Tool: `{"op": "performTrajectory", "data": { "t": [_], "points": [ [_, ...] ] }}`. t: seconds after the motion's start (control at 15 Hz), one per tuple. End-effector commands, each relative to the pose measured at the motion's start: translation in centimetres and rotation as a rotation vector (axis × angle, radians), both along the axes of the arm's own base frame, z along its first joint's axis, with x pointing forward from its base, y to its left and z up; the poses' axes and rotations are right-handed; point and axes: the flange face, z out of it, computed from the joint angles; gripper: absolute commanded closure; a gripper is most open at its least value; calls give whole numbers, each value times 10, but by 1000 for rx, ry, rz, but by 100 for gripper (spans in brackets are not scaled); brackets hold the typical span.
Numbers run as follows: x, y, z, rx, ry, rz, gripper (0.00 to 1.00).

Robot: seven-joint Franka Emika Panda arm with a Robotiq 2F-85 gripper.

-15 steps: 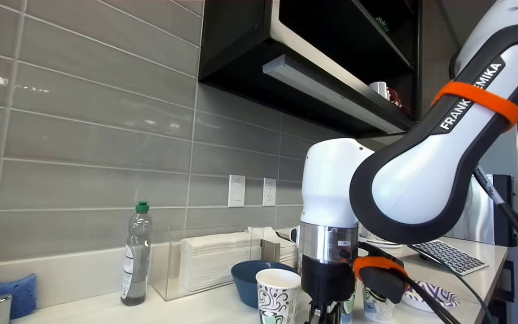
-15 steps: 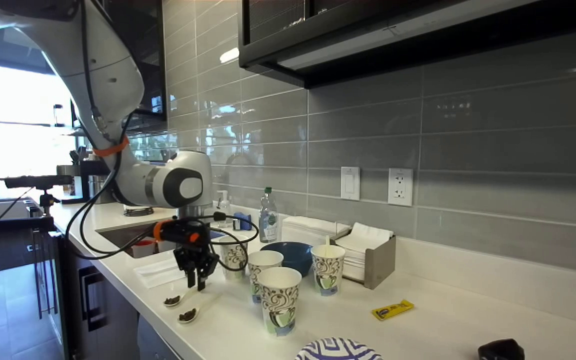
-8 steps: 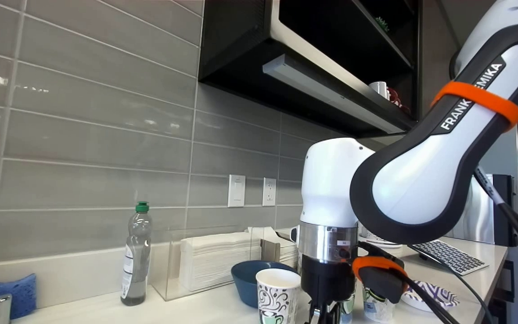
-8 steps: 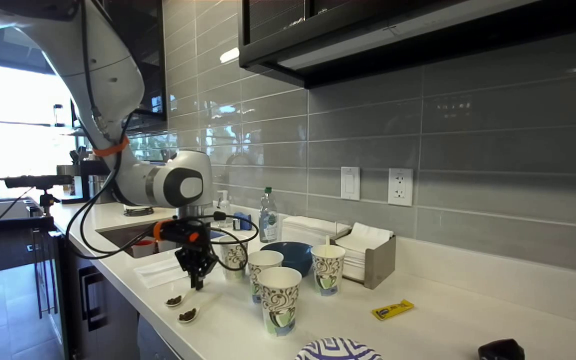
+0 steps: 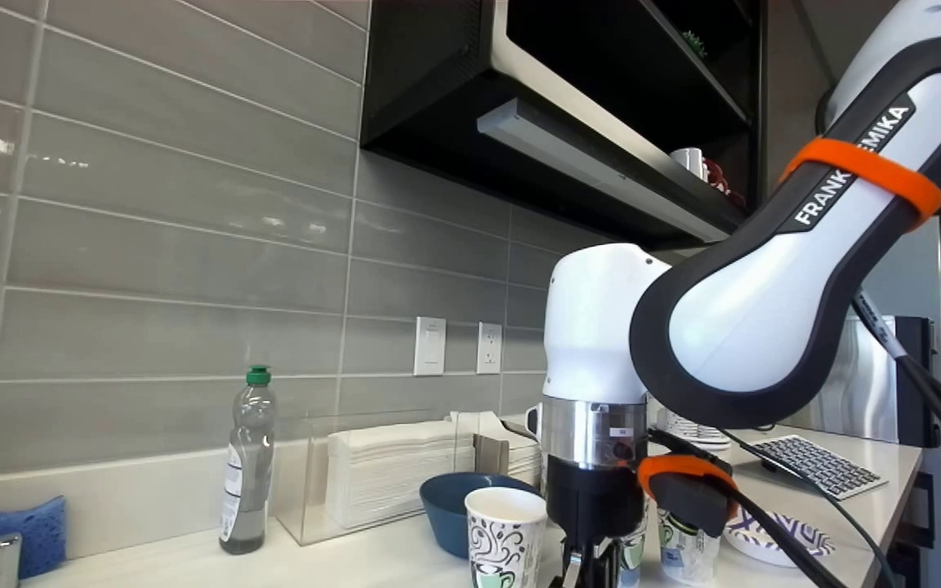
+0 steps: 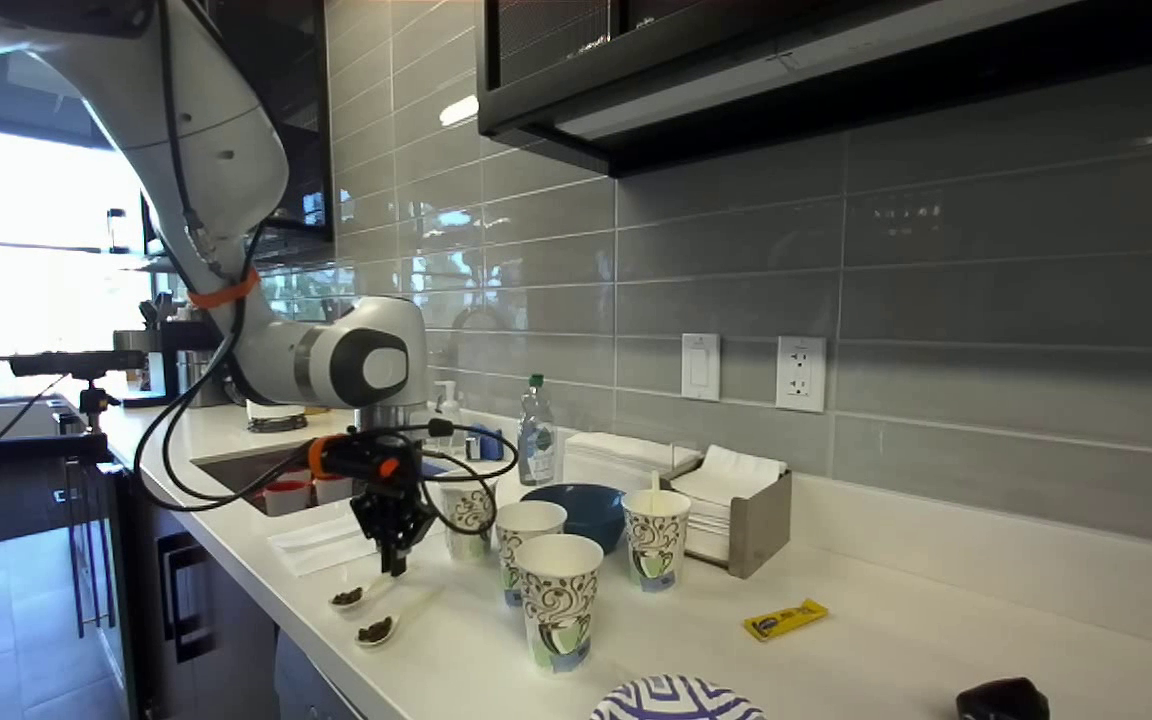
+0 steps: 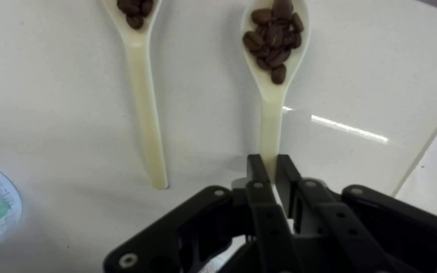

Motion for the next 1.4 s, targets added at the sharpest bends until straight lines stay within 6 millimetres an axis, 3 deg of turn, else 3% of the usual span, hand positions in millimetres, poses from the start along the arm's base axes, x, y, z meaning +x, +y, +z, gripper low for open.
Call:
{"op": "performTrajectory", "data": {
  "t": [0.0,0.6,0.8,0.87,0.93,1.33],
  "points": [
    [-2,-1,27,-39,15,10,97],
    [-24,-2,103,-83,7,16,97],
    [-21,-5,129,-78,-8,9,97],
    [-18,-8,133,-75,-6,3,97],
    [-21,-2,120,-59,-5,6,87],
    [-19,-6,129,-59,-11,-3,87]
  ]
}}
